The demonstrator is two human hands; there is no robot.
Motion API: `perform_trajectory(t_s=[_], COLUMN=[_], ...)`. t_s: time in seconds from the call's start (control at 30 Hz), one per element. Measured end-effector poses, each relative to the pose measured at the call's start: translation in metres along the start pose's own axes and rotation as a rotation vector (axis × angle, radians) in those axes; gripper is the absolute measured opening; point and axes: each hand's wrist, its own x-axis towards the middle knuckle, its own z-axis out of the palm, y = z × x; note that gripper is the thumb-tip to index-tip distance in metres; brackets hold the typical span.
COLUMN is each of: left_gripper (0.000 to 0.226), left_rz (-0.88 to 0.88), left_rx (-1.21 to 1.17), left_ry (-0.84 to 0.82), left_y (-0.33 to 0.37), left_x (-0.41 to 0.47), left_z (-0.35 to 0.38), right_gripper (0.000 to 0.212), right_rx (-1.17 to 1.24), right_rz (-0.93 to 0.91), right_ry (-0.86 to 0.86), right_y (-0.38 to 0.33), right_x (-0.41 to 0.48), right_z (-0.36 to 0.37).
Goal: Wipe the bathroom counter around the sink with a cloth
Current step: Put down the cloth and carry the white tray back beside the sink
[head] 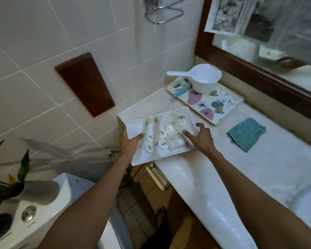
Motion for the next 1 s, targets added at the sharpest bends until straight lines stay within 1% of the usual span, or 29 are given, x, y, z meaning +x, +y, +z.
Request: perform_trajectory(t_s=[0.07, 0.13, 0.17, 0.27, 0.33, 0.4, 0.53, 0.6, 0.7, 0.83, 0.97, 1.0], left_gripper=[0.050, 0.053, 0.061, 0.096, 0.106, 0.101, 0.079, 0.072, 0.072, 0.076, 0.059, 0.063], left_rz=[0.041, 0.066, 0.069, 0.086, 0.115, 0.136, 0.203, 0.230, 0.275, 0.312, 0.348, 0.359], left_rx=[0.010, 0.023, 0.032, 0.118, 0.162, 0.162, 0.179, 0.194, 0.214, 0.258, 0.285, 0.288], left_ry=[-0.057, -0.122, -0.152, -0.226, -0.292, -0.370, -0.535, -0.606, -0.698, -0.824, -0.942, -0.977], left_y=[0.006, 0.010, 0.010, 0.011, 0.013, 0.013, 0.015, 0.017, 0.016, 0.015, 0.015, 0.016], left_x=[-0.025, -0.052, -0.066, -0.107, -0.139, -0.171, -0.235, -0.270, -0.318, -0.379, -0.433, -0.445], left_z=[0.013, 0.030, 0.040, 0.071, 0.095, 0.124, 0.185, 0.217, 0.268, 0.335, 0.400, 0.418], right_gripper=[0.082, 0.082, 0.080, 0.068, 0.067, 0.067, 0.066, 0.060, 0.049, 0.046, 0.044, 0.043], right_rx=[0.021, 0.048, 0.054, 0.072, 0.082, 0.079, 0.092, 0.098, 0.117, 0.145, 0.144, 0.141], right_rz=[0.014, 0.013, 0.012, 0.027, 0.055, 0.085, 0.153, 0.192, 0.255, 0.352, 0.447, 0.471], right_ry=[0.043, 0.111, 0.148, 0.253, 0.325, 0.392, 0.519, 0.585, 0.697, 0.837, 0.956, 0.988], right_y=[0.015, 0.033, 0.043, 0.074, 0.097, 0.123, 0.176, 0.200, 0.234, 0.279, 0.321, 0.331], right_x=[-0.028, -0.057, -0.073, -0.124, -0.157, -0.192, -0.259, -0.290, -0.330, -0.373, -0.409, -0.417], right_z=[-0.026, -0.053, -0.068, -0.112, -0.143, -0.174, -0.234, -0.261, -0.301, -0.347, -0.386, -0.395])
